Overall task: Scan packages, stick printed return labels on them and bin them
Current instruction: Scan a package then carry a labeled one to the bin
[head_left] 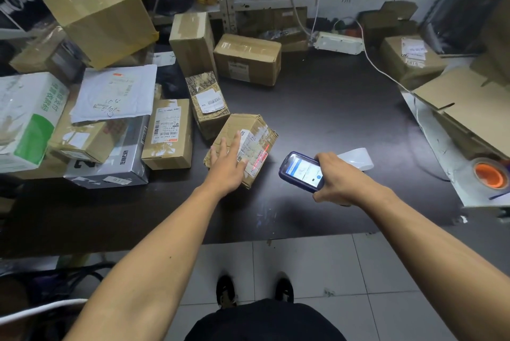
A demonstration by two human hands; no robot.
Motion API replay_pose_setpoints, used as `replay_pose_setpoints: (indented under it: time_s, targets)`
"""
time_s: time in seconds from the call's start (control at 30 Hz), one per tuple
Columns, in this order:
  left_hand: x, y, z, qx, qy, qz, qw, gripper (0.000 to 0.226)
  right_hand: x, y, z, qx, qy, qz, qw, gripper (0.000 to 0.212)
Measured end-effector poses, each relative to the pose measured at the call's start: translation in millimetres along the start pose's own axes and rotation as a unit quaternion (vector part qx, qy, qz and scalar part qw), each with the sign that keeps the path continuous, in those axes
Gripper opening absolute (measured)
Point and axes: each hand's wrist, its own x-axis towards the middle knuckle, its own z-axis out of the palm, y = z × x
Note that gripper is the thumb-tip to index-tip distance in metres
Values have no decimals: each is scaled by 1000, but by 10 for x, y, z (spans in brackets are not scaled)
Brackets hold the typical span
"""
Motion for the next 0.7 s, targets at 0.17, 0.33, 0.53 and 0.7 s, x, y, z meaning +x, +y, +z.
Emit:
replay_pose_setpoints:
  time_s: [0.17, 0.33, 0.53, 0.7]
  targets:
    - [-16, 19, -94, -169, -6, -3, 986, 66, 95, 48, 211, 94, 32, 62, 993, 53]
    - [-12, -174, 22, -300, -9, -42, 953, 64, 253, -81, 624, 197, 74, 140, 968, 56]
    - [-190, -162, -24, -423, 7, -124, 898, 48, 349, -341, 1010, 239, 105, 210, 942, 65]
    - [-195, -222, -99, -361, 4, -121, 925, 62, 371, -481, 1145, 200, 131, 243, 940, 70]
